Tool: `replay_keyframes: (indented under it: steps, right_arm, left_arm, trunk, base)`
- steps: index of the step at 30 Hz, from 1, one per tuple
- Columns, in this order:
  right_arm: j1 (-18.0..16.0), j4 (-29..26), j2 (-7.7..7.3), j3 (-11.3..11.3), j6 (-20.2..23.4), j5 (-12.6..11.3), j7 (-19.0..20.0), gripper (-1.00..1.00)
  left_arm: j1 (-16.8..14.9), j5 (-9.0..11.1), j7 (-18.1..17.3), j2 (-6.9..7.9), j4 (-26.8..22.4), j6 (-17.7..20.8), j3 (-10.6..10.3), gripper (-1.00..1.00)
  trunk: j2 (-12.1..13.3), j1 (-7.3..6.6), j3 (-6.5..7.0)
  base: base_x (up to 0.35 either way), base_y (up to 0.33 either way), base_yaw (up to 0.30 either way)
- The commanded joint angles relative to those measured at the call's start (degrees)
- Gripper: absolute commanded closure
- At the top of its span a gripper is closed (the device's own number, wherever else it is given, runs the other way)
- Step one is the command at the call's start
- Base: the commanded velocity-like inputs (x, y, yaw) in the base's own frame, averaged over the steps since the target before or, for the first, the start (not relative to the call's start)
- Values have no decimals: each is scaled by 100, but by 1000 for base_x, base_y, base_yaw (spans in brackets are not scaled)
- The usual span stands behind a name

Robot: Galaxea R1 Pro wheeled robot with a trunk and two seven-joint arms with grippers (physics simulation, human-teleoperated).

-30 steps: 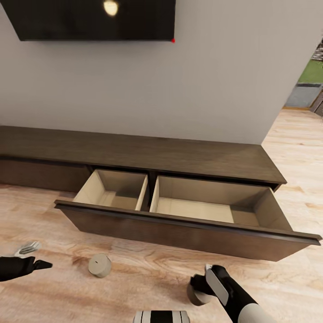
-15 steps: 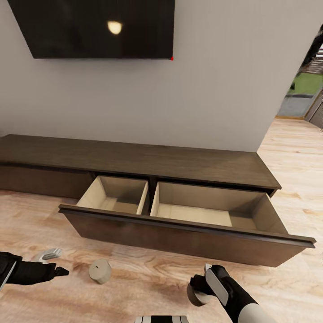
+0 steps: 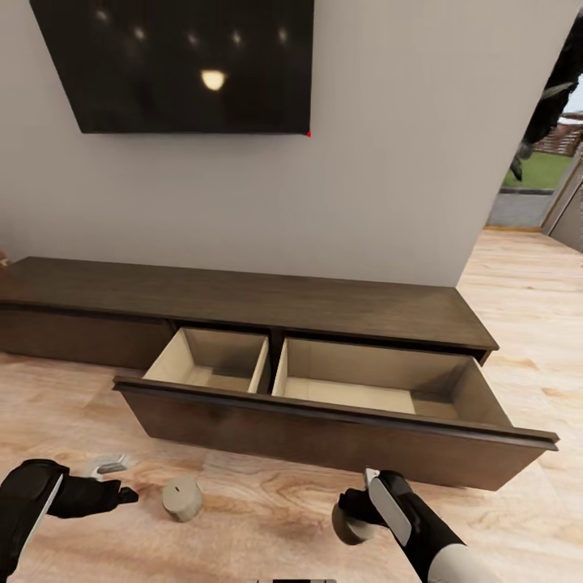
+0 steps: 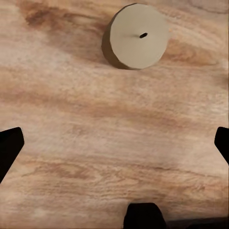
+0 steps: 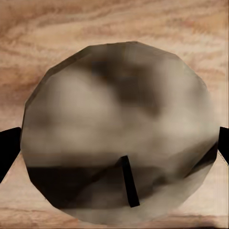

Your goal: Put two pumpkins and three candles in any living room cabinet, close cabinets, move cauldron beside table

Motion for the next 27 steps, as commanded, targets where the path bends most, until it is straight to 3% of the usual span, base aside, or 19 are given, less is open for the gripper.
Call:
replay_keyframes:
  steps: [1,3,7,11,17,27]
  right_arm:
    - [14,-88,-3,0,43,-3,-9,100]
    - [28,-227,-5,-4,88,-5,-14,100]
    - [35,-283,-6,16,110,4,-16,100]
    - [35,-290,-6,14,117,4,-16,100]
    - [40,-289,-6,18,112,15,-16,100]
    - [43,-289,-5,23,102,37,-16,100]
  left_arm:
    - [0,-4,165,-82,0,-3,0,-100]
    - [0,0,541,-255,0,-11,0,-100]
    - [0,17,833,-377,0,-15,-7,-100]
    - [0,21,860,-395,0,-20,-9,-100]
    - [0,22,861,-391,0,-24,-9,-100]
    - [0,22,858,-390,0,-99,-9,-100]
  trunk:
    - [2,-2,22]
    - [5,-7,67]
    - [10,-18,155]
    - [15,-28,244]
    - [15,-28,244]
    - [15,-28,244]
  base:
    - [0,0,0]
    - [0,0,0]
    - [0,0,-103]
    - [0,0,-244]
    - [0,0,-271]
    - [-115,0,-43]
